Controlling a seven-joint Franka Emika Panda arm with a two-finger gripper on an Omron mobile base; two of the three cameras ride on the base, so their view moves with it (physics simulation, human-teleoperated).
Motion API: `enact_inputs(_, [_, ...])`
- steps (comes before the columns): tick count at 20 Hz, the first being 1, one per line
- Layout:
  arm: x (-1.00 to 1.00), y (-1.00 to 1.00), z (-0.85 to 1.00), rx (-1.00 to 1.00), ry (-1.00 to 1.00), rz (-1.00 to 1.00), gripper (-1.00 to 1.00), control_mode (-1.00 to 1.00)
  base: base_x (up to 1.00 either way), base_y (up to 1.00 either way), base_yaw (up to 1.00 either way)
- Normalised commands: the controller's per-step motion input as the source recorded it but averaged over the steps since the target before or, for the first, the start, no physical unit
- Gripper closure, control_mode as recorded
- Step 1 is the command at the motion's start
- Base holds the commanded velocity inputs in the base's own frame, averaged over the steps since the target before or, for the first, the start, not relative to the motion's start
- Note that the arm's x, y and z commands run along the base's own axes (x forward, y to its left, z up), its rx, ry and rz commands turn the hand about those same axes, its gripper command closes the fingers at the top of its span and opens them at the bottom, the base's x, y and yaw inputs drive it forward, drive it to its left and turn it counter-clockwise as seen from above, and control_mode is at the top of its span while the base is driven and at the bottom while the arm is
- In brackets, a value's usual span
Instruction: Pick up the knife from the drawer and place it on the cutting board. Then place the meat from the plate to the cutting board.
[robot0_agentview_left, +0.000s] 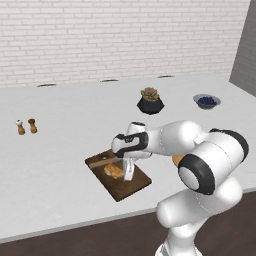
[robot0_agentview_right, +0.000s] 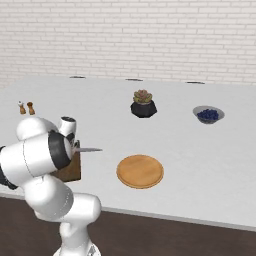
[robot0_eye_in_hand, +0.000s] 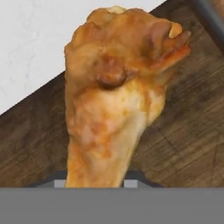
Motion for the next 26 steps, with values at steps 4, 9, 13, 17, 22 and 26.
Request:
enact_inputs(4, [-0.36, -0.18, 0.19, 0.00, 0.00, -0.11, -1.00, -1.00, 0.00, 0.00, 0.00])
enact_inputs(9, [-0.63, -0.34, 0.69, 0.00, -0.05, -0.14, -1.00, -1.00, 0.00, 0.00, 0.00])
enact_inputs(13, [-0.86, -0.33, 1.00, 0.02, -0.18, -0.16, -1.00, -1.00, 0.00, 0.00, 0.00])
enact_inputs(17, [-1.00, -0.15, 1.00, 0.04, -0.20, -0.17, -1.00, -1.00, 0.00, 0.00, 0.00])
enact_inputs(22, [-1.00, 0.29, 0.99, 0.01, -0.27, 0.02, -1.00, -1.00, 0.00, 0.00, 0.00])
enact_inputs(26, [-1.00, 0.87, 0.88, -0.05, -0.31, 0.11, -1.00, -1.00, 0.00, 0.00, 0.00])
